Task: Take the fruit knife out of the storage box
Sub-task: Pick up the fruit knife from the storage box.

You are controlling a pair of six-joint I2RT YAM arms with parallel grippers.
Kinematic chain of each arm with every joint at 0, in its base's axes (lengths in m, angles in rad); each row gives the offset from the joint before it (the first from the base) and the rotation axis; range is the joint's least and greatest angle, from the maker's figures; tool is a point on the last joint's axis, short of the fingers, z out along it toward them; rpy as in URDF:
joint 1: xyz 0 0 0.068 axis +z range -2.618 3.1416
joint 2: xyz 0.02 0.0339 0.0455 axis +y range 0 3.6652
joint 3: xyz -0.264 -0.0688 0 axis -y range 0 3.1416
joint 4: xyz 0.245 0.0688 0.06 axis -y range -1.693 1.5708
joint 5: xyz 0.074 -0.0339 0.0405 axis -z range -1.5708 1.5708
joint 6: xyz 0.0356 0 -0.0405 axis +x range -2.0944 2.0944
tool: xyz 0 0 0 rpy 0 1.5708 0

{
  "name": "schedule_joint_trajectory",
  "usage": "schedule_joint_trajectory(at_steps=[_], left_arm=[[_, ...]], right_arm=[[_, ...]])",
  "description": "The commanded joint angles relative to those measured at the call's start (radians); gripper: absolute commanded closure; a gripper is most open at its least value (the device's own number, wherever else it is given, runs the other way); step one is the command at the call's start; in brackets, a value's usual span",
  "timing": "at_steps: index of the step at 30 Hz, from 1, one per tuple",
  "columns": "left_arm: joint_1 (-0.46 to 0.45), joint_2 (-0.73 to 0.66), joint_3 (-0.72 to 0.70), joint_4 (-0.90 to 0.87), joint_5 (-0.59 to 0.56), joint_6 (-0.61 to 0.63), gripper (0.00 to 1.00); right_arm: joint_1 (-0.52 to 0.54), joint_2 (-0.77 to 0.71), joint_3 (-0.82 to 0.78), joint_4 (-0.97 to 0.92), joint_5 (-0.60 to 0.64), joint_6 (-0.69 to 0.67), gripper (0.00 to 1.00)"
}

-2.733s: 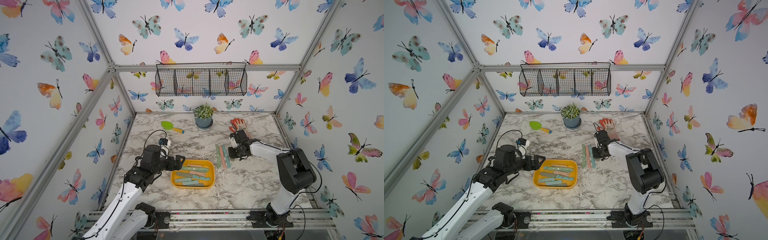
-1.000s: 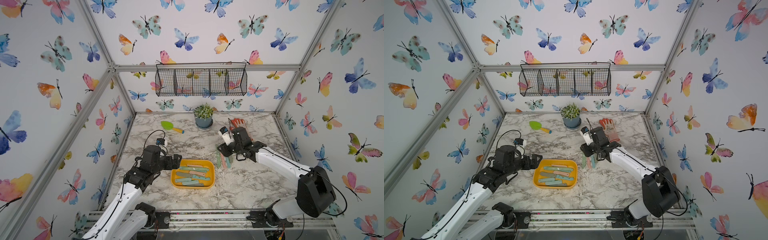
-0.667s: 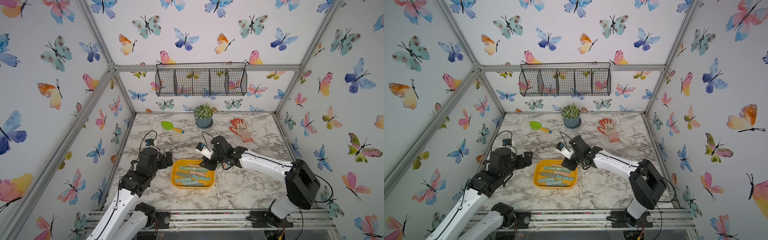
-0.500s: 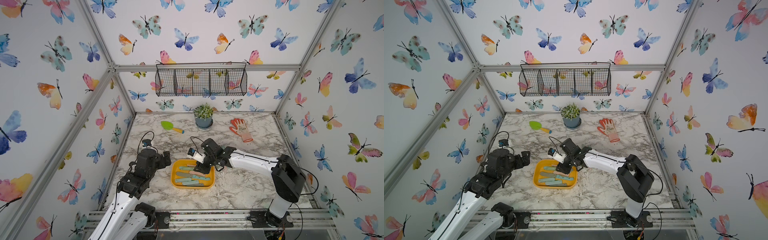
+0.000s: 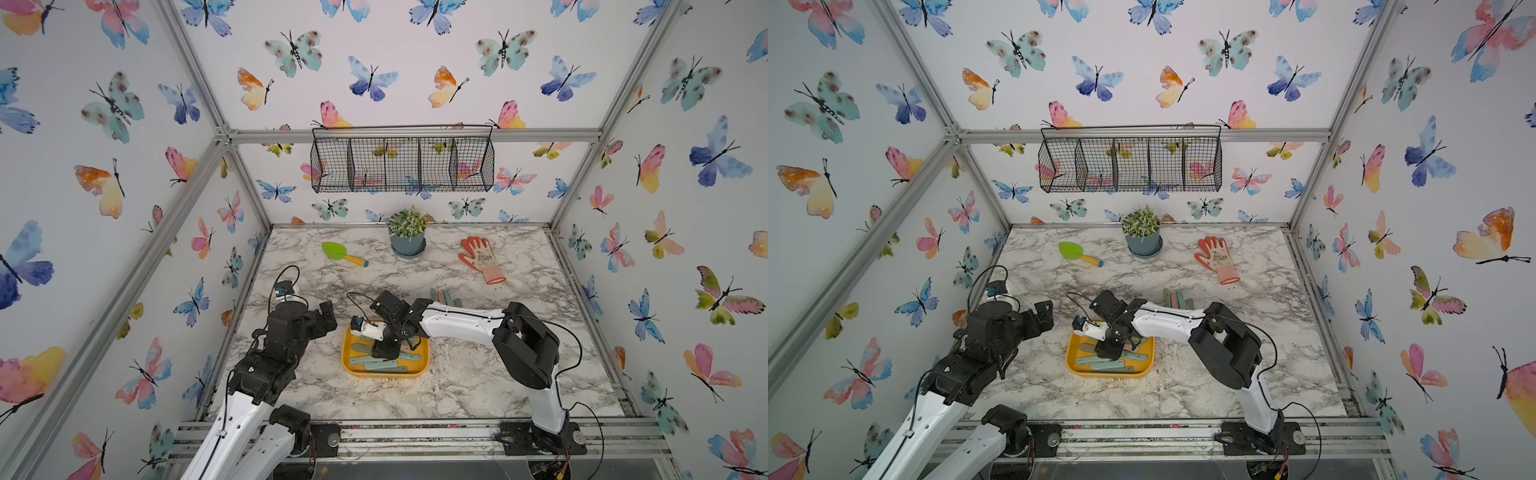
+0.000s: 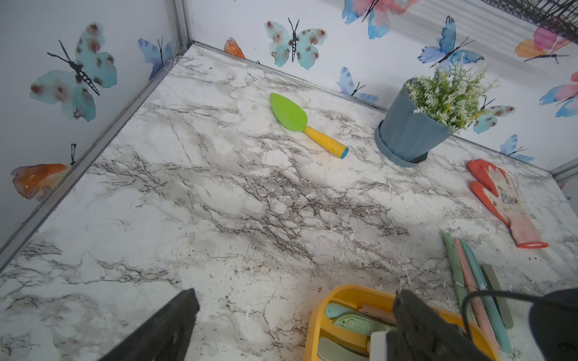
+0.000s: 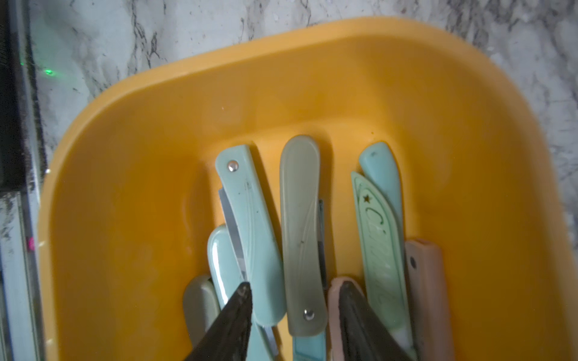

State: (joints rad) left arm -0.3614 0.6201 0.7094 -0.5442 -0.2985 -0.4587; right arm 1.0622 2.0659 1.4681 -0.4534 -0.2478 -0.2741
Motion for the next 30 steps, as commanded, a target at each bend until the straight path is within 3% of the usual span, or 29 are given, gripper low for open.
schedule_joint_trajectory(at_steps=[1, 8, 17, 20, 23, 30], left_arm=[[0.006, -0.048, 0.018, -0.022, -0.06, -0.022, 0.02], [0.006, -0.068, 0.011, -0.016, -0.054, -0.021, 0.01], [0.006, -0.068, 0.012, -0.016, -0.05, -0.022, 0.02], [0.006, -0.068, 0.012, -0.016, -0.05, -0.021, 0.02], [0.007, -0.068, 0.012, -0.016, -0.052, -0.022, 0.02], [0.01, -0.066, 0.01, -0.015, -0.049, -0.021, 0.01]], right_arm=[[0.015, 0.054, 0.052, -0.06, 0.038, 0.005, 0.52], [0.029, 0.125, 0.115, -0.09, 0.074, 0.015, 0.56], [0.035, 0.133, 0.134, -0.101, 0.106, 0.02, 0.74], [0.038, 0.129, 0.136, -0.101, 0.109, 0.021, 0.74], [0.042, 0.133, 0.144, -0.12, 0.115, 0.018, 0.65], [0.044, 0.133, 0.145, -0.129, 0.13, 0.021, 0.75]])
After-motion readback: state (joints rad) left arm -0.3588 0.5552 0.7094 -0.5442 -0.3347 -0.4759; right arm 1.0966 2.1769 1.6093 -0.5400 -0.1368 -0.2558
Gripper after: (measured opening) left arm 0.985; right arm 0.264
